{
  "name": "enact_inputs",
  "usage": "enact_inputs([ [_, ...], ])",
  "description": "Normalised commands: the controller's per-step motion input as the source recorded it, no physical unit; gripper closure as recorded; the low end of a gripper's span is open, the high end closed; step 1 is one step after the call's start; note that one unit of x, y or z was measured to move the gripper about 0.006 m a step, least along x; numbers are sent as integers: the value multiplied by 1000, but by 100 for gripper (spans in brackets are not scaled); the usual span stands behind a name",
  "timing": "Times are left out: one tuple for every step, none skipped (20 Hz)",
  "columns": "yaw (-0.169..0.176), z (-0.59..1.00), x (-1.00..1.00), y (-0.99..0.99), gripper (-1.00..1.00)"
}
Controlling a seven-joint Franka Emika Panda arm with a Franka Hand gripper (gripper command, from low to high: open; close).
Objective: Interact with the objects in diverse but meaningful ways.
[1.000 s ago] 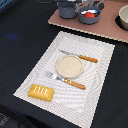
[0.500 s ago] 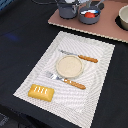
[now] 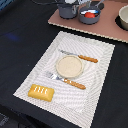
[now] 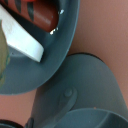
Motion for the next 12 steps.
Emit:
enact_inputs([
  [0, -343, -131, -60, -100],
  [0, -360, -117, -57, -100],
  [0, -363, -131, -46, -100],
  [0, -357, -146, -49, -100],
  [-1, -331, -183, -37, -100],
  [-2, -326, -197, -43, -100],
  [-2, -334, -209, -49, -100],
  [-2, -343, -226, -46, -100],
  [0, -334, -220, -37, -100],
  [0, -346, -234, -37, -100],
  [0, -334, -280, -14, -100],
  [-1, -269, -343, 0, -100],
])
